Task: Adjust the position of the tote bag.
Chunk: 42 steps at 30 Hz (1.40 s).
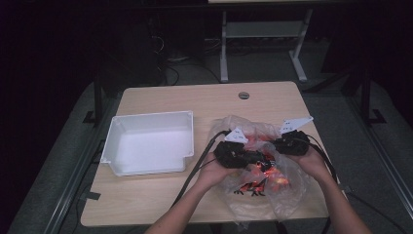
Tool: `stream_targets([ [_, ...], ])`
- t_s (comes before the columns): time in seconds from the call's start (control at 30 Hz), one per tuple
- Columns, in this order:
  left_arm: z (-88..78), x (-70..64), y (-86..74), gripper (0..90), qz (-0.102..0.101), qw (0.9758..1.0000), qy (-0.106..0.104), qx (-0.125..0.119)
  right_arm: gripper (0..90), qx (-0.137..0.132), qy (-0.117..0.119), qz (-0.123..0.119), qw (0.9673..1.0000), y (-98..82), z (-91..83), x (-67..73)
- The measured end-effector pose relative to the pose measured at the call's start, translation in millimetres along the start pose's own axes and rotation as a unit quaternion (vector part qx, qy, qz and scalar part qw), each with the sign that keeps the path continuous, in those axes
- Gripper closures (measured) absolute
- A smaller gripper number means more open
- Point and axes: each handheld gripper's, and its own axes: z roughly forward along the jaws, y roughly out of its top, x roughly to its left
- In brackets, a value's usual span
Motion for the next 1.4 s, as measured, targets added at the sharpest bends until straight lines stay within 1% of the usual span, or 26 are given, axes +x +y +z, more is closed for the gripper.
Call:
stream_targets([
  [0.03, 0.0, 0.0, 0.0, 75.8, 0.0, 1.0, 0.0, 0.0, 87.1, 0.0, 0.0, 0.0, 1.0, 0.0, 0.0, 0.0],
  [0.1, 4.1, -1.3, -2.2, 76.1, 0.01, 0.9998, 0.004, 0.016, 87.0, 0.0, -0.003, 0.005, 1.0, -0.9, -1.5, -1.4],
  [0.17, 5.2, -1.5, -5.3, 76.2, 0.012, 0.9996, 0.005, 0.027, 87.0, -0.001, -0.003, 0.005, 1.0, -1.2, -2.0, -2.0],
  [0.2, 4.1, -0.7, -9.2, 76.7, 0.015, 0.9993, 0.001, 0.035, 87.0, -0.002, -0.004, 0.005, 1.0, -1.8, -2.9, -2.7],
  [0.23, 4.1, -0.7, -9.2, 76.6, 0.015, 0.9993, 0.001, 0.035, 87.0, -0.002, -0.004, 0.005, 1.0, -1.8, -2.9, -2.7],
  [0.3, 1.6, -0.9, -13.5, 76.7, 0.013, 0.9991, -0.001, 0.039, 86.9, -0.002, -0.005, 0.003, 1.0, -2.2, -3.0, -3.1],
  [0.4, -3.5, -0.4, -21.4, 76.6, 0.014, 0.9988, 0.005, 0.046, 86.8, -0.002, -0.008, 0.003, 1.0, -2.6, -3.3, -3.7],
  [0.47, -8.6, 1.3, -26.8, 76.5, 0.01, 0.9987, 0.012, 0.048, 86.5, -0.002, -0.011, 0.007, 0.9999, -2.9, -4.1, -4.2],
  [0.5, -8.6, 1.3, -26.8, 76.5, 0.01, 0.9987, 0.012, 0.048, 86.5, -0.002, -0.011, 0.007, 0.9999, -2.9, -4.1, -4.2],
  [0.6, -13.4, 3.1, -33.6, 76.5, 0.013, 0.9978, 0.02, 0.061, 86.0, -0.003, -0.013, 0.01, 0.9999, -3.3, -5.2, -4.6],
  [0.67, -14.6, 4.1, -38.1, 76.5, 0.006, 0.9977, 0.023, 0.064, 85.9, 0.0, -0.011, 0.009, 0.9999, -3.8, -5.2, -4.6],
  [0.7, -15.0, 4.9, -39.6, 76.5, 0.007, 0.9975, 0.025, 0.066, 85.7, 0.002, -0.012, 0.01, 0.9999, -4.1, -4.8, -4.4],
  [0.73, -15.1, 6.2, -43.5, 76.5, -0.001, 0.9975, 0.027, 0.065, 85.5, 0.004, -0.011, 0.01, 0.9999, -4.4, -4.2, -4.5],
  [0.9, -15.1, 9.7, -49.3, 76.5, -0.005, 0.9968, 0.033, 0.073, 85.4, 0.0, -0.011, 0.007, 0.9999, -3.6, -4.4, -4.3],
  [0.93, -13.9, 10.5, -52.0, 76.5, -0.007, 0.9963, 0.037, 0.077, 85.3, 0.002, -0.01, 0.007, 0.9999, -3.6, -3.7, -3.6],
  [0.97, -14.0, 11.7, -53.1, 76.3, -0.002, 0.9956, 0.038, 0.085, 85.2, 0.002, -0.01, 0.007, 0.9999, -3.7, -3.5, -3.6],
  [1.07, -11.9, 12.6, -56.1, 76.1, -0.011, 0.9956, 0.04, 0.084, 84.9, 0.004, -0.008, 0.008, 0.9999, -3.6, -2.8, -3.5],
  [1.1, -11.7, 13.8, -57.0, 76.0, -0.008, 0.9951, 0.041, 0.089, 84.5, 0.005, -0.008, 0.007, 0.9999, -3.6, -2.6, -3.3],
  [1.2, -10.2, 17.6, -59.9, 75.4, -0.011, 0.9945, 0.046, 0.094, 83.5, 0.005, -0.007, 0.007, 0.9999, -3.7, -2.6, -3.1],
  [1.27, -10.8, 19.4, -61.0, 75.0, -0.017, 0.9947, 0.049, 0.088, 80.9, 0.003, -0.005, 0.009, 0.9999, -3.8, -3.2, -3.1],
  [1.33, -14.1, 20.6, -60.3, 74.6, -0.017, 0.995, 0.049, 0.085, 78.5, 0.0, -0.002, 0.01, 0.9999, -3.7, -4.9, -3.1],
  [1.37, -15.1, 20.1, -59.9, 74.5, -0.023, 0.9953, 0.05, 0.079, 76.4, -0.003, -0.001, 0.009, 1.0, -3.7, -6.4, -3.0],
  [1.4, -17.0, 20.9, -59.0, 74.4, -0.022, 0.9957, 0.05, 0.075, 73.2, -0.006, 0.0, 0.016, 0.9999, -3.3, -9.4, -2.0],
])
